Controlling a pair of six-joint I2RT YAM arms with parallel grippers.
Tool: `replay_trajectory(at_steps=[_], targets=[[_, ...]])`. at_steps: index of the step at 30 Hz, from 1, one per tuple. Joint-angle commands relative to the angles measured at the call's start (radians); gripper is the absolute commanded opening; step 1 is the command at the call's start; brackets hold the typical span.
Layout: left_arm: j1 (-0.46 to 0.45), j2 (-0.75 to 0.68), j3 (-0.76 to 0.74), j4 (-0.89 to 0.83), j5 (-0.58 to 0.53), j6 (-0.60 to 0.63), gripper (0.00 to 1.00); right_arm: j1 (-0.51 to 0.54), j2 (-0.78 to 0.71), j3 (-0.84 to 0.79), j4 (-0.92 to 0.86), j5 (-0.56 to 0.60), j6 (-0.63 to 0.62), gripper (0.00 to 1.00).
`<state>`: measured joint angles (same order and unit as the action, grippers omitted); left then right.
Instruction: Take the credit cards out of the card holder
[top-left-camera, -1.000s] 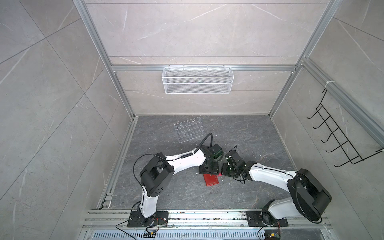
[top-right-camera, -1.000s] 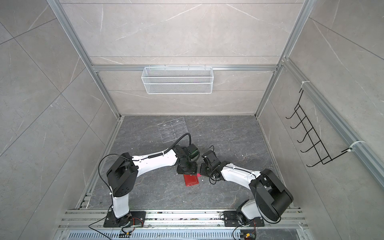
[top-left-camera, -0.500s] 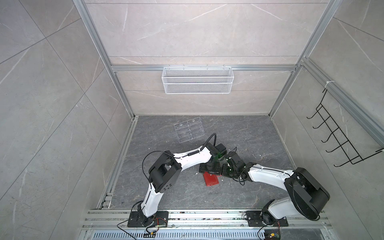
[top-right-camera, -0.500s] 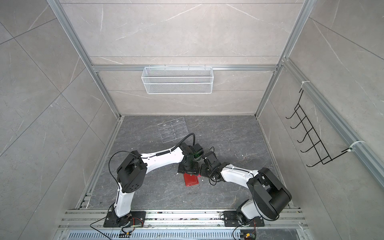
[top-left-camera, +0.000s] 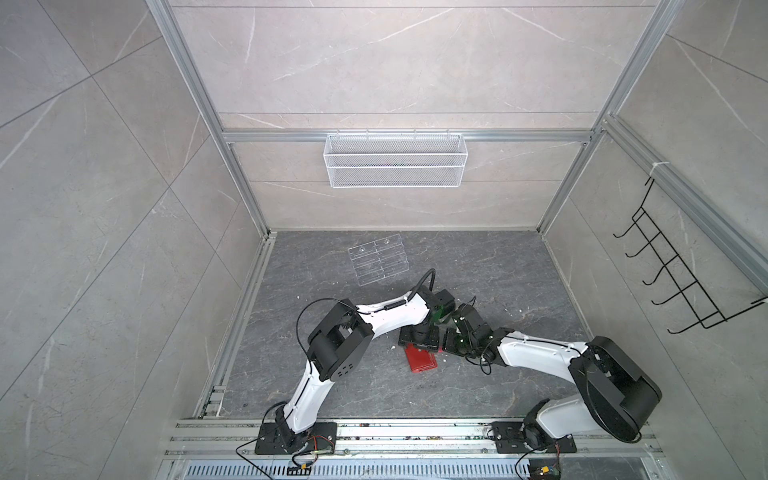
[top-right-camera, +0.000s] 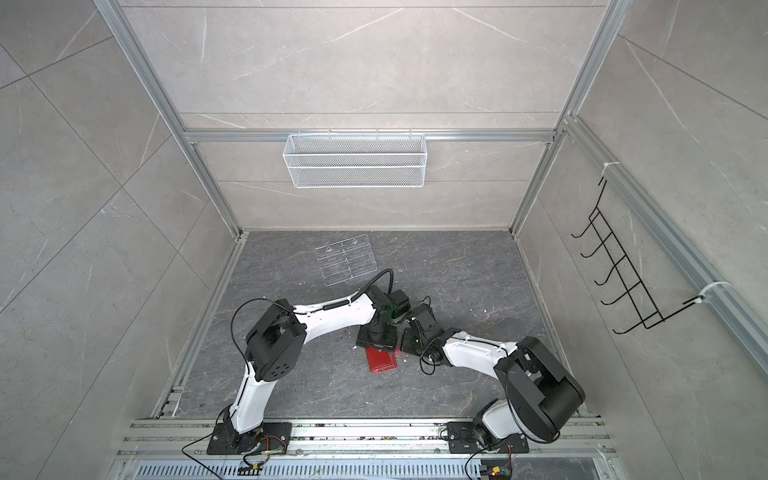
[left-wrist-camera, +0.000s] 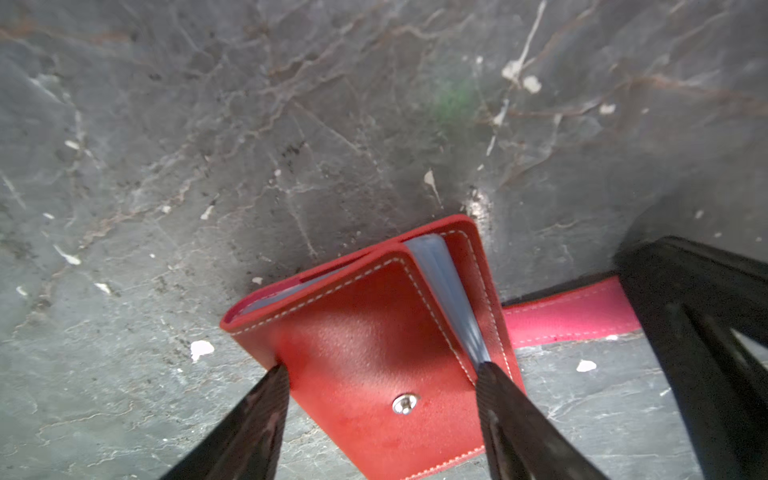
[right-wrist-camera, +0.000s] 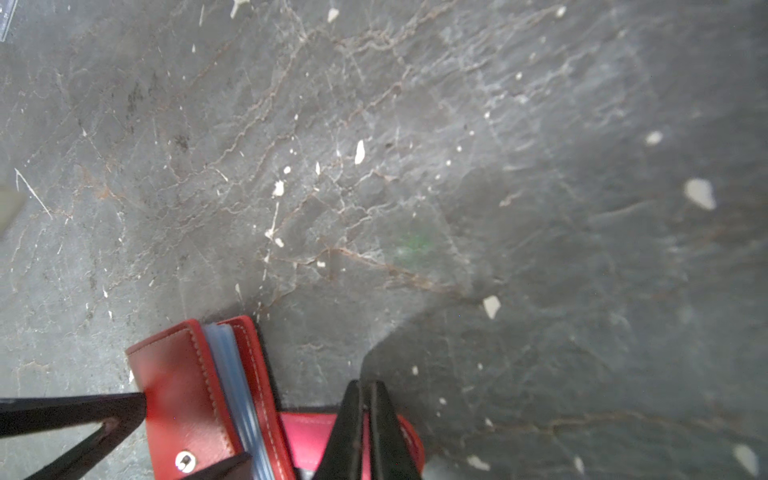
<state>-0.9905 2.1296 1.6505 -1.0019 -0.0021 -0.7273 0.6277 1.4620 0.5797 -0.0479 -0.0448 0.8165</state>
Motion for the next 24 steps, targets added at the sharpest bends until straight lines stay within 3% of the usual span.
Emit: replay_trajectory(at_steps=[1, 9, 18, 22, 24], targets=[[-0.011, 0.014, -0.032, -0.048, -0.026, 0.011, 0.59, -0.001, -0.011, -0.025, -0.029, 0.003, 0.015, 0.11], [-0.008, -0.059, -0.052, -0.023, -0.048, -0.004, 0.42, -0.002, -0.019, -0.031, -0.023, 0.002, 0.017, 0.1], [-0.002, -0.111, -0.088, 0.009, -0.049, -0.004, 0.15, -0.002, -0.022, -0.034, -0.014, -0.009, 0.018, 0.1], [-0.001, -0.133, -0.09, 0.009, -0.059, -0.008, 0.0, -0.002, -0.066, -0.053, 0.043, -0.062, 0.015, 0.1], [-0.002, -0.168, -0.105, 0.015, -0.073, -0.027, 0.0, -0.001, -0.115, -0.072, 0.083, -0.113, 0.018, 0.11]])
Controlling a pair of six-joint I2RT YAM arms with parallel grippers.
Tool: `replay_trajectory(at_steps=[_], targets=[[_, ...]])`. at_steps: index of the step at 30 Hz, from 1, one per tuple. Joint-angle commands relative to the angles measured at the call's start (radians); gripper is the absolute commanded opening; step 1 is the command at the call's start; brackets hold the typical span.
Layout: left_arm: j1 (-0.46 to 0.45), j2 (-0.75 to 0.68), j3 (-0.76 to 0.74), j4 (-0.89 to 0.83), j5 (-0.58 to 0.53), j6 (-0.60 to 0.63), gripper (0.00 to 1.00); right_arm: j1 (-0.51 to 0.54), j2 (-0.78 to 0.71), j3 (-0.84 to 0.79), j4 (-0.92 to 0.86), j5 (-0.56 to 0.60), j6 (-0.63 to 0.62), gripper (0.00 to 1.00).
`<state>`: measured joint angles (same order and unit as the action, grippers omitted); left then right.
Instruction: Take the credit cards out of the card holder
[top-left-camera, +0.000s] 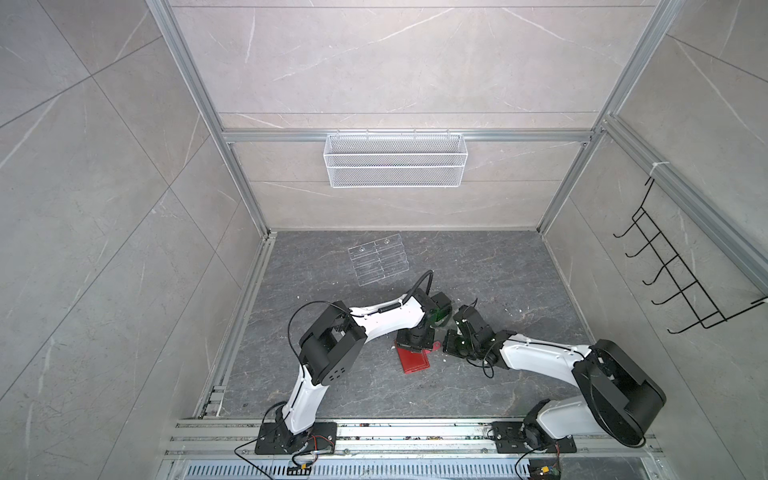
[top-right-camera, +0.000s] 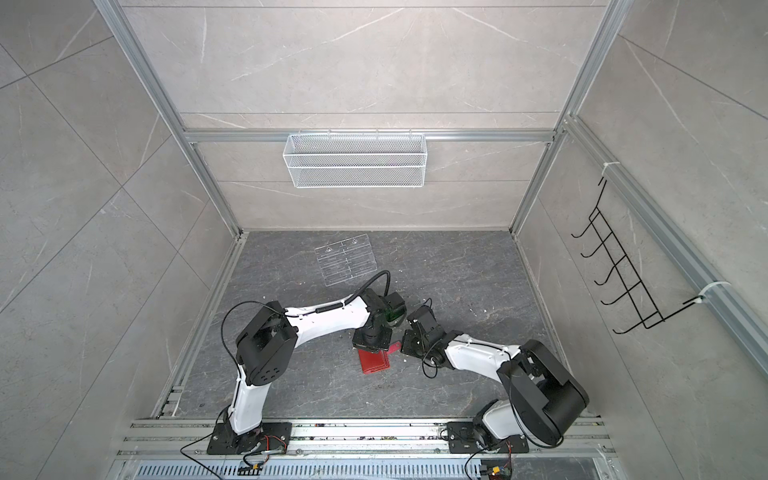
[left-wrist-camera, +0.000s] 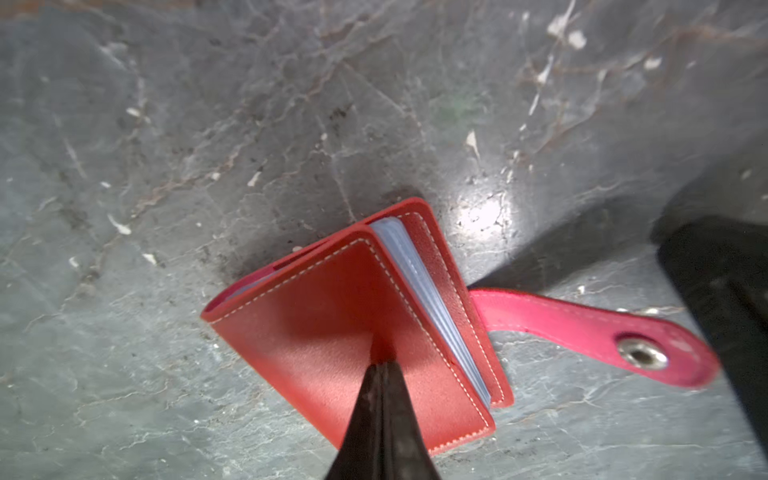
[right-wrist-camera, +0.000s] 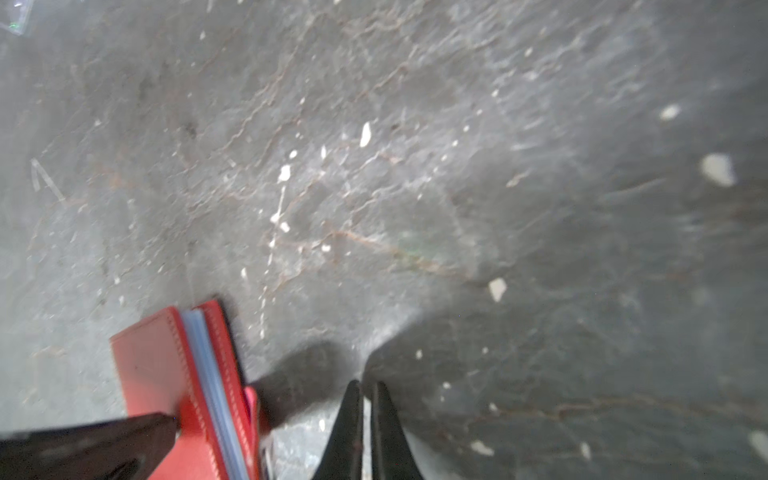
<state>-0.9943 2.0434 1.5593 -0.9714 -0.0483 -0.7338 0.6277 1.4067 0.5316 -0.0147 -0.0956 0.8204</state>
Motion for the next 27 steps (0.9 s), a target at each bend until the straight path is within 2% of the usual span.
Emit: replay_trajectory(at_steps=[1, 5, 9, 12, 17, 23, 27], targets=[[0.003, -0.111, -0.032, -0.004, -0.033, -0.034, 0.0, 0.0, -0.086, -0.03, 0.059, -0.091, 0.014, 0.11], [0.019, -0.245, -0.146, 0.078, -0.042, -0.103, 0.06, 0.014, -0.123, -0.006, 0.067, -0.2, 0.009, 0.14], [0.042, -0.396, -0.317, 0.237, -0.019, -0.177, 0.11, 0.054, -0.089, 0.028, 0.059, -0.213, 0.01, 0.16], [0.084, -0.475, -0.456, 0.374, 0.063, -0.223, 0.13, 0.071, -0.025, 0.06, 0.054, -0.224, -0.004, 0.15], [0.097, -0.478, -0.53, 0.417, 0.107, -0.225, 0.08, 0.095, -0.001, 0.094, 0.057, -0.229, -0.013, 0.14], [0.101, -0.455, -0.584, 0.481, 0.126, -0.247, 0.06, 0.126, -0.136, 0.122, -0.053, -0.172, -0.018, 0.15], [0.103, -0.444, -0.603, 0.502, 0.13, -0.252, 0.05, 0.175, -0.135, 0.209, -0.143, -0.168, -0.032, 0.15]])
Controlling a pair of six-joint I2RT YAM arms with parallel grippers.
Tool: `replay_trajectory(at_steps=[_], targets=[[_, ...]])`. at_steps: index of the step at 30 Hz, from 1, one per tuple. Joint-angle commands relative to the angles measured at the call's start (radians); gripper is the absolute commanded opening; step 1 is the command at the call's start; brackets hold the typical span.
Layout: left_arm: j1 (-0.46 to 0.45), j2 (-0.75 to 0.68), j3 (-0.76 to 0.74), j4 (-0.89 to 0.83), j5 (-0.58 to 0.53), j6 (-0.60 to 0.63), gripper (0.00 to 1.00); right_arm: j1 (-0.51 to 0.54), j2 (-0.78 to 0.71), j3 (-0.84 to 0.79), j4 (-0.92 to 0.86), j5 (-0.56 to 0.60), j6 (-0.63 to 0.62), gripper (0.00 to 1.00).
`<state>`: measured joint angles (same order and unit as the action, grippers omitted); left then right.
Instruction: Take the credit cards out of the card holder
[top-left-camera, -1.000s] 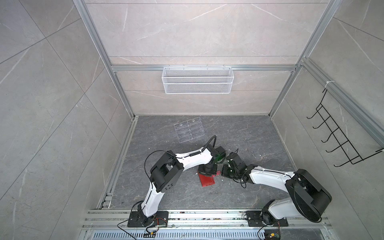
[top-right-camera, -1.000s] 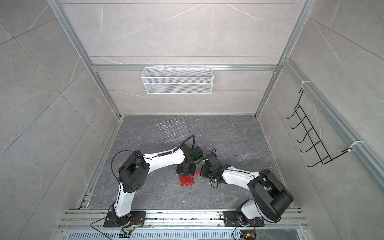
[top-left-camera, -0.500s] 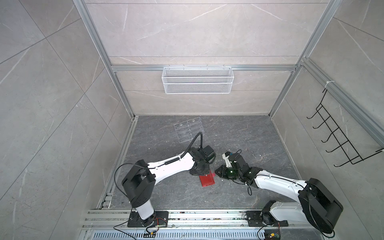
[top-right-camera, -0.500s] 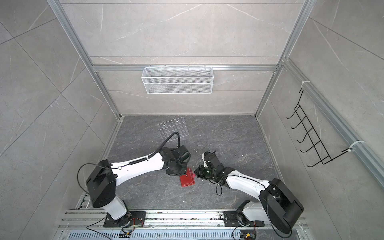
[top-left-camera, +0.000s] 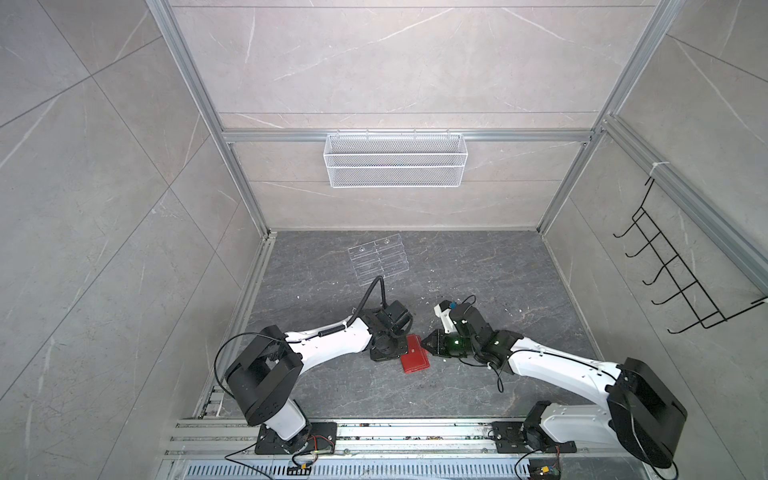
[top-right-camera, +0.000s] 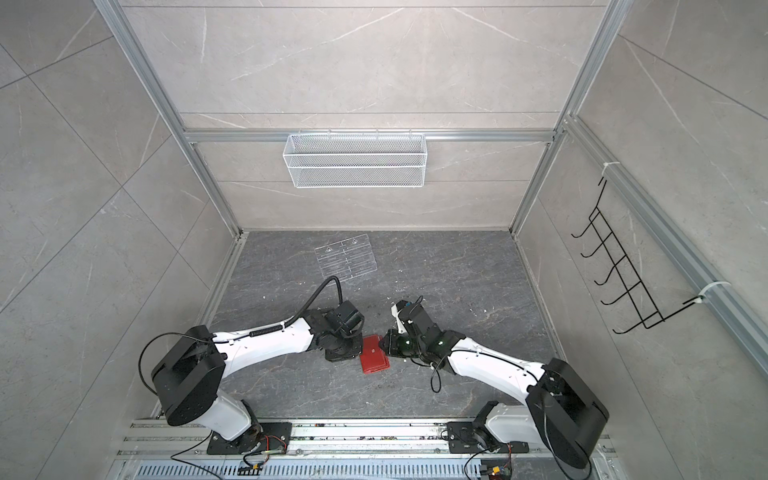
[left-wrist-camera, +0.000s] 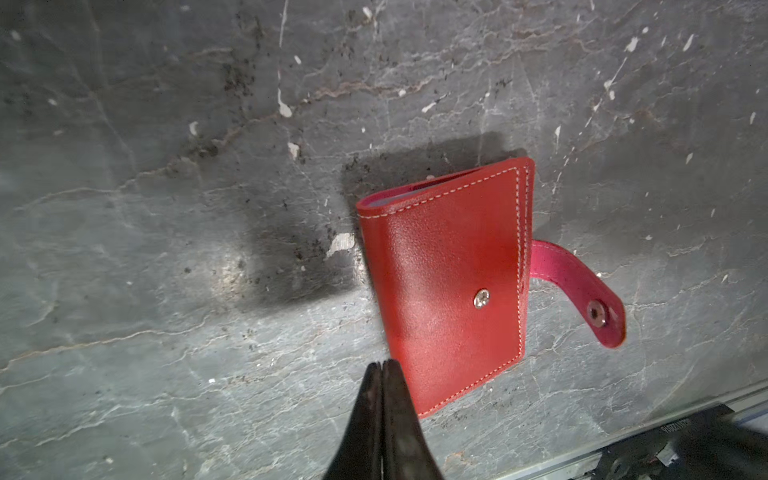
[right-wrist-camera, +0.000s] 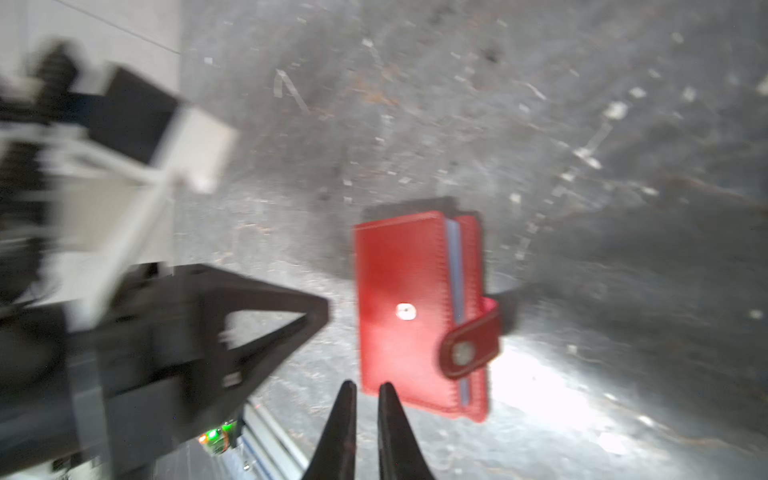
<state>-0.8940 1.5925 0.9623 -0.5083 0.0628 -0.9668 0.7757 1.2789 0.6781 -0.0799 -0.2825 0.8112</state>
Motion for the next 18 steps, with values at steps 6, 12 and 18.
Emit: replay_trajectory(at_steps=[6, 12, 18], targets=[[0.004, 0.015, -0.015, 0.049, 0.015, -0.021, 0.04, 0.038, 0.14, 0.123, -0.115, 0.054, -0.038, 0.14], [0.006, 0.031, -0.034, 0.059, 0.017, -0.028, 0.03, 0.018, 0.252, 0.135, -0.117, 0.086, -0.044, 0.12], [0.006, 0.043, -0.04, 0.082, 0.021, -0.032, 0.03, -0.004, 0.264, 0.119, -0.134, 0.14, -0.061, 0.12]])
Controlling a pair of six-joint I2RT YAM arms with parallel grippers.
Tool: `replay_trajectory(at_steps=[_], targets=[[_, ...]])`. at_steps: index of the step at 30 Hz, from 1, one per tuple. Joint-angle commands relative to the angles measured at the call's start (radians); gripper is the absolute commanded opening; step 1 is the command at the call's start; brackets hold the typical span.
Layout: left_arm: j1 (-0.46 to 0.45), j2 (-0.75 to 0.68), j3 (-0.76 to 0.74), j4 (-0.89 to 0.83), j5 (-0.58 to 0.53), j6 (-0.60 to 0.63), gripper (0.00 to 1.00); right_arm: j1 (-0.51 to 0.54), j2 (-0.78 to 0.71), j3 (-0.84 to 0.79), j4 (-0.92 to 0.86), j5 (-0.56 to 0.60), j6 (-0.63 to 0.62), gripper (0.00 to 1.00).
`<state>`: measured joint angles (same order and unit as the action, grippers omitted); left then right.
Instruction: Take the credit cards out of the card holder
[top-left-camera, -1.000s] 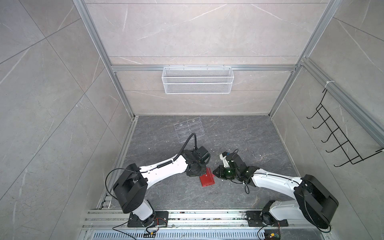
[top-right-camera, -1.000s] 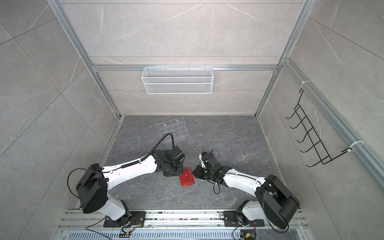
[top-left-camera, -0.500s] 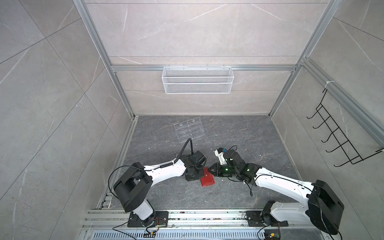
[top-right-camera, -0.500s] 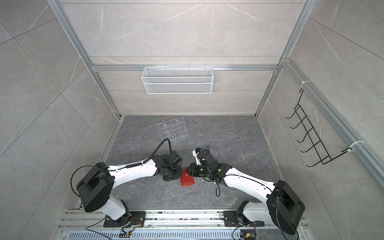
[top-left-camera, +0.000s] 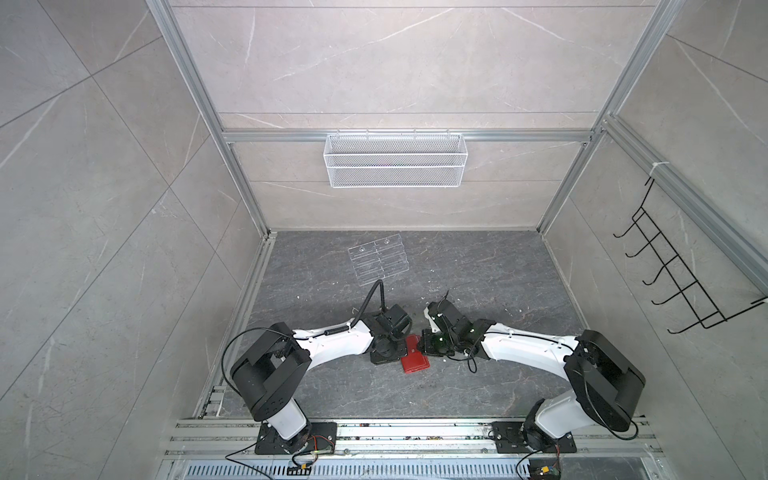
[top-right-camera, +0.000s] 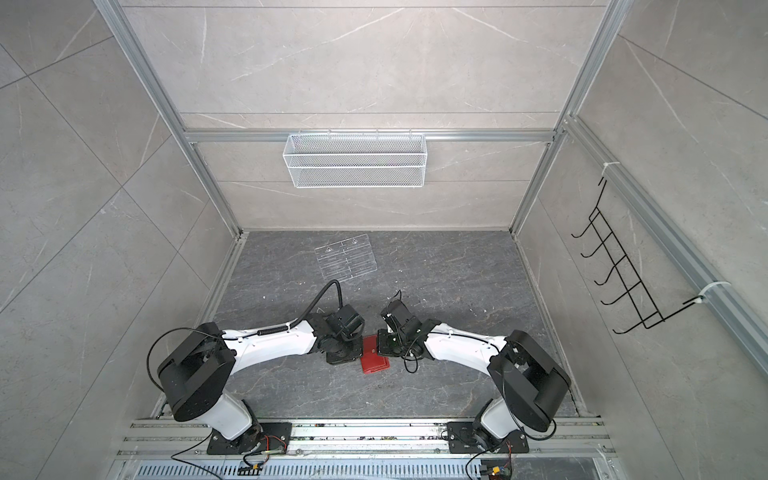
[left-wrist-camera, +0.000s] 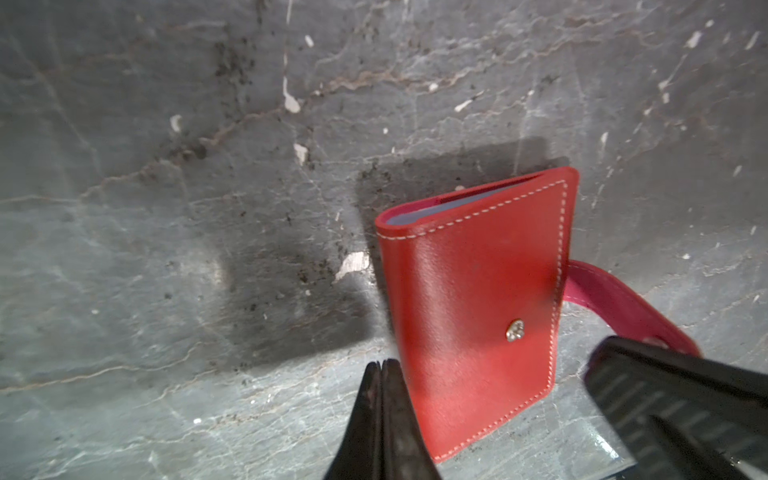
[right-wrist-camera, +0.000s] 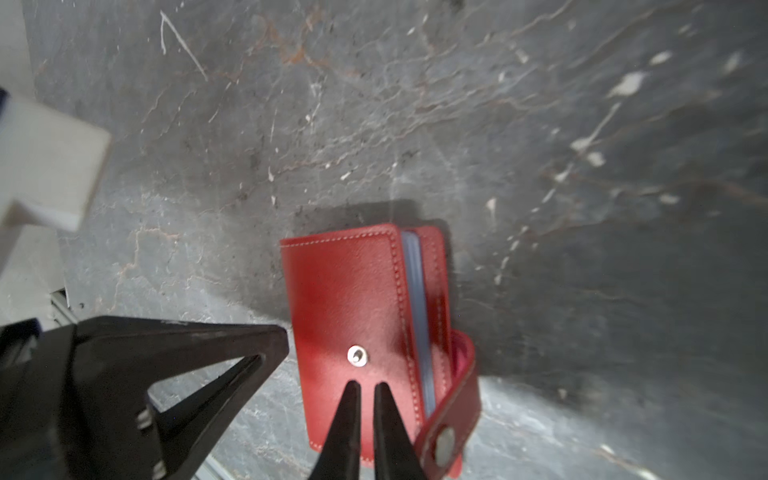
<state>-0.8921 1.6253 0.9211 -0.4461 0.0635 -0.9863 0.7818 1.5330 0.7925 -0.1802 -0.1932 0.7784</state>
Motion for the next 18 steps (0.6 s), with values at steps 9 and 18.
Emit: replay_trajectory(at_steps=[9, 18], targets=[[0.004, 0.039, 0.018, 0.014, 0.019, -0.002, 0.01, -0.023, 0.054, -0.023, -0.026, 0.091, -0.052, 0.12], [0.002, 0.058, 0.023, 0.021, 0.024, 0.0, 0.01, -0.021, 0.089, -0.044, 0.042, 0.047, -0.056, 0.11]])
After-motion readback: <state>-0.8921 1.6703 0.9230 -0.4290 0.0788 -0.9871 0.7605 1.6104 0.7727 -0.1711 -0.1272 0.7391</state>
